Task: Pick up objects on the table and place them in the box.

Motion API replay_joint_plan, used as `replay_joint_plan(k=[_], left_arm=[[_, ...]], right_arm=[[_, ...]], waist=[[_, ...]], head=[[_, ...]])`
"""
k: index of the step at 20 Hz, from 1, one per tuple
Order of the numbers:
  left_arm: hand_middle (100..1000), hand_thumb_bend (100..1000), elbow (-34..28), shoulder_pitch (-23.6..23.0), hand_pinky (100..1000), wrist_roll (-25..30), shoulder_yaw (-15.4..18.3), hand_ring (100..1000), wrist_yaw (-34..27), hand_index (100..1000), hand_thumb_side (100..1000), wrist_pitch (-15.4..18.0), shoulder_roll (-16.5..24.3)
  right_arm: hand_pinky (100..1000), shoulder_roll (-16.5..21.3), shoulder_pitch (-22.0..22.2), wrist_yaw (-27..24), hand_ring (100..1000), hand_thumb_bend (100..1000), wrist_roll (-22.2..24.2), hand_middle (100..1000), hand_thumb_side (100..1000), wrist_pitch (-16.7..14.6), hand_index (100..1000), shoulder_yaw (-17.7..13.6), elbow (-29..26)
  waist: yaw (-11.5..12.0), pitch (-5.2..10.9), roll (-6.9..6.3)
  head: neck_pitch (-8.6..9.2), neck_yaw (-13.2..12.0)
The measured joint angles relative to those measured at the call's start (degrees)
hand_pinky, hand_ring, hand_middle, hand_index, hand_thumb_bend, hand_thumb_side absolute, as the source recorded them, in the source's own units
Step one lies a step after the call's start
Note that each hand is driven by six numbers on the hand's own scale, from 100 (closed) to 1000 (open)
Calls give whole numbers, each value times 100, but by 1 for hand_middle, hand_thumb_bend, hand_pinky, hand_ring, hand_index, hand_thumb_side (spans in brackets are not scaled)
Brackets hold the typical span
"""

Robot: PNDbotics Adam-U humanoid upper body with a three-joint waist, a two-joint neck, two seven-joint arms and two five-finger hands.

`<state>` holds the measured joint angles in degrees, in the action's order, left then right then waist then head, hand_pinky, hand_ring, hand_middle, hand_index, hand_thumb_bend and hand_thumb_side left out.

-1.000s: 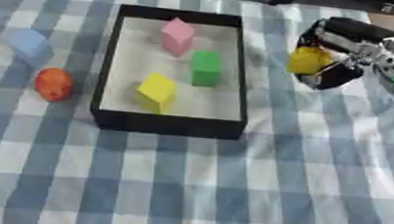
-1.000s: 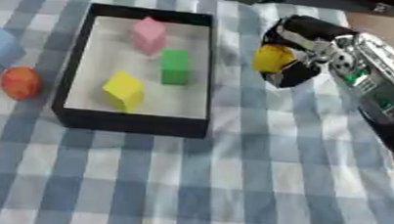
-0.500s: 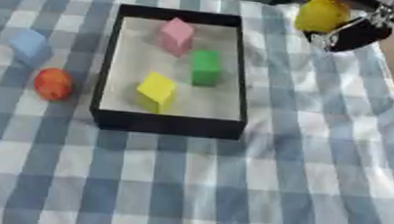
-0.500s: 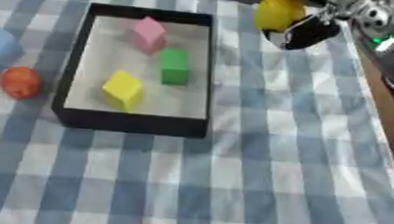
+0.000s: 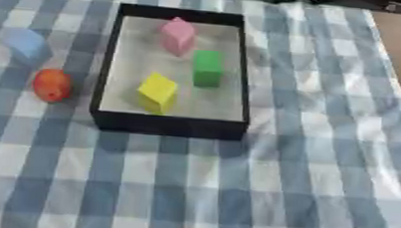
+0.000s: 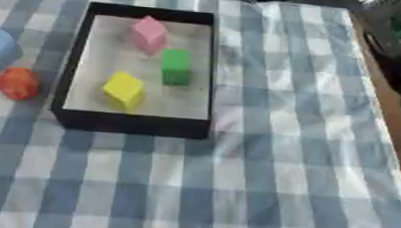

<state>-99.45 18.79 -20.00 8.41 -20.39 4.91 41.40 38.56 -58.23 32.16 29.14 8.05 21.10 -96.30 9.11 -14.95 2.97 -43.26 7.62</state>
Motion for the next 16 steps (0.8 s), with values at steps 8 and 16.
replay_joint_plan(k=[8, 16], left_arm=[[833, 143, -21, 42, 811, -8, 90, 812, -112, 856, 745, 81, 132], [833, 138, -33, 123, 811, 57, 87, 813, -151, 856, 756, 83, 146]], right_arm=[[777, -834, -201, 717, 598, 103, 574, 423, 100, -397, 548, 410, 707], [773, -1489, -102, 1177, 605, 106, 429, 435, 100, -540, 561, 654, 1488]], waist=[[85, 4, 0], [140, 4, 0]], head=[[-38, 128], [-38, 214]])
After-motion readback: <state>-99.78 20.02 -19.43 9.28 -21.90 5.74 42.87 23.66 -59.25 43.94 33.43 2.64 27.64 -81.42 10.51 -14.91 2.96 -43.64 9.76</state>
